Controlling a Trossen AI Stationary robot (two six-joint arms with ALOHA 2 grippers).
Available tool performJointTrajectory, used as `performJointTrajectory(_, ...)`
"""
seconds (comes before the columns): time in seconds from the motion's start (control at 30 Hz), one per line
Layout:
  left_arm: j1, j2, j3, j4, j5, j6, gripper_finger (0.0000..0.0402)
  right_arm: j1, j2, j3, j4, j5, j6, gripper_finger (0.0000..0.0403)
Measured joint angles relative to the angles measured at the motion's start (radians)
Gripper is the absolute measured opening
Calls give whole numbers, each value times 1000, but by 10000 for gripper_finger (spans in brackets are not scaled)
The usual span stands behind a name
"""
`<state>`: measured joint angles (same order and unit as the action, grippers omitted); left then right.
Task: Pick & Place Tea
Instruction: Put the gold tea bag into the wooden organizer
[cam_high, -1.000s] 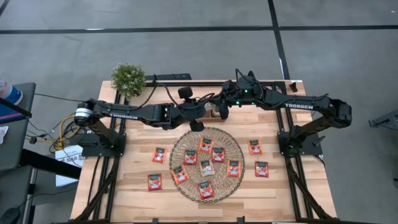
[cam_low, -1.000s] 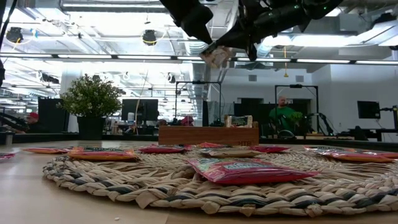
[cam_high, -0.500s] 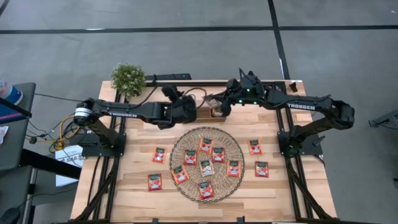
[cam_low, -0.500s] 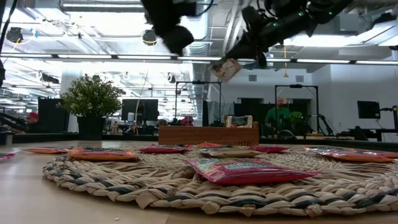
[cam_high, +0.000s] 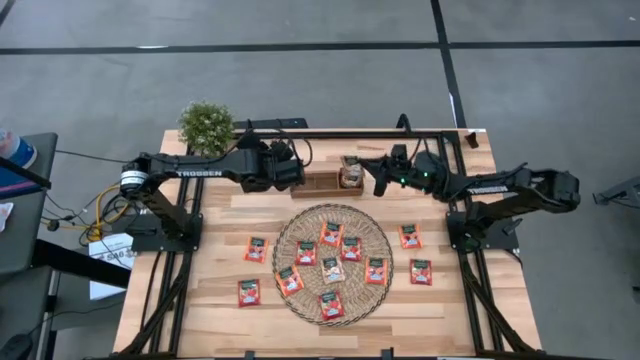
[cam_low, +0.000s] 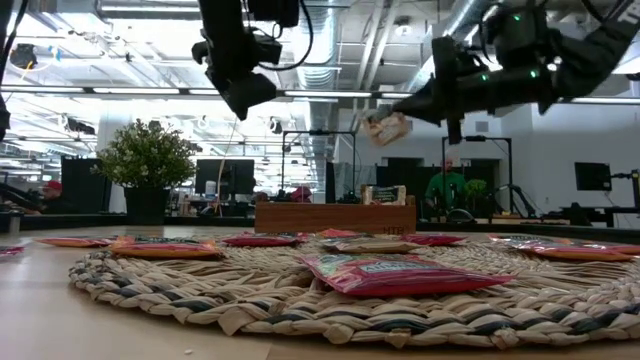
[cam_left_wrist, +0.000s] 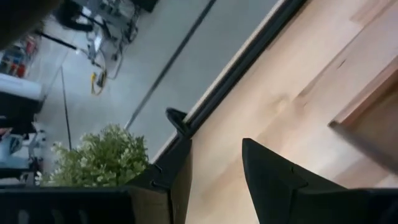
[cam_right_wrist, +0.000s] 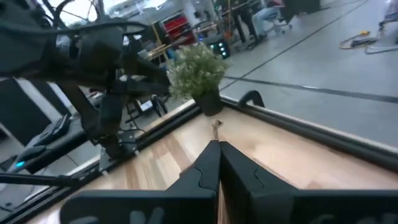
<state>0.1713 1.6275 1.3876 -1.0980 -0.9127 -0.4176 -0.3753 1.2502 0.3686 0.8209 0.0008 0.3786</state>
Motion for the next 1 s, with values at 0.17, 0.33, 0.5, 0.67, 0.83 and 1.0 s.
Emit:
performJointTrajectory(0.17,55,0,0,-70,12,-25,133,43,113,-45,187,79,7,0)
performJointTrajectory(0.33,103,0,0,-123,24,-49,133,41,263,-48,350,89,9,0)
performJointTrajectory(0.5,111,0,0,-157,35,-48,133,38,380,-48,475,84,33,0)
performJointTrajectory(0.67,111,0,0,-160,36,-47,133,38,405,-48,480,85,26,0)
performJointTrajectory(0.83,111,0,0,-160,43,-46,133,38,406,-49,429,131,-13,0)
performJointTrajectory(1.0,111,1,0,-160,64,-44,133,38,406,-49,401,154,-42,0)
